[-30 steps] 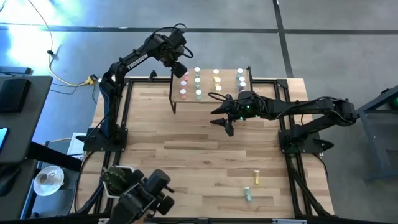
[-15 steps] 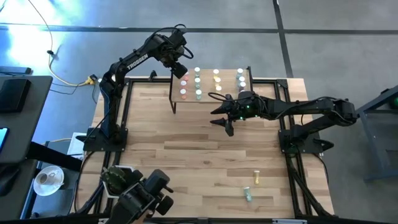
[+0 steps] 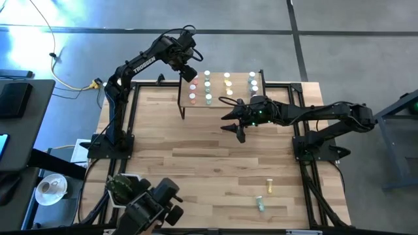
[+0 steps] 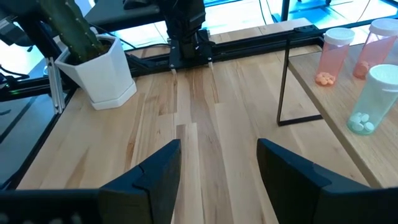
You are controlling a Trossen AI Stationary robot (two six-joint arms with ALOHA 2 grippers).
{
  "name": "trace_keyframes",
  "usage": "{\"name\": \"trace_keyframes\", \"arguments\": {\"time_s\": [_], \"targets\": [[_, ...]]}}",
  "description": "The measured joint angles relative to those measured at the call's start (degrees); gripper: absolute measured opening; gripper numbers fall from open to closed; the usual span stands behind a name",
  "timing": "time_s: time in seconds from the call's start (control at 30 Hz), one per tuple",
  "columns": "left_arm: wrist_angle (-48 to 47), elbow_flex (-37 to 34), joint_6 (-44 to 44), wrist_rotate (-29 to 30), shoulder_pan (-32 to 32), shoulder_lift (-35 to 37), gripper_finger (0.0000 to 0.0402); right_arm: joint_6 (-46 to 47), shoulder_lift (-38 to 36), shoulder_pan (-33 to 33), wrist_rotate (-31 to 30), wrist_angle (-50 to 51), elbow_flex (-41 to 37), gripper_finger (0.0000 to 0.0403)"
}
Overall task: Pick and place medicine bottles onto shelf by color
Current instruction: Put the red medicine bottle on the shelf
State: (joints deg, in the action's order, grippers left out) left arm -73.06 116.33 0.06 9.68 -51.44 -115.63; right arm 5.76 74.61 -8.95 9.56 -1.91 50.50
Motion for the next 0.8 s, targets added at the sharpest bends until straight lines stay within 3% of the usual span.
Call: {"name": "trace_keyframes", "arguments": {"time_s": [0.37,0.8], "targets": [[0.5,0.0,2.0,0.0,0.6,0.0,0.0177,0.2,0.0,0.0,0.0,0.0,0.0,0.0201],[-0.6,0.0,2.0,5.0,0.6,0.0,0.0161,0.2,0.0,0.0,0.0,0.0,0.0,0.0201]]}}
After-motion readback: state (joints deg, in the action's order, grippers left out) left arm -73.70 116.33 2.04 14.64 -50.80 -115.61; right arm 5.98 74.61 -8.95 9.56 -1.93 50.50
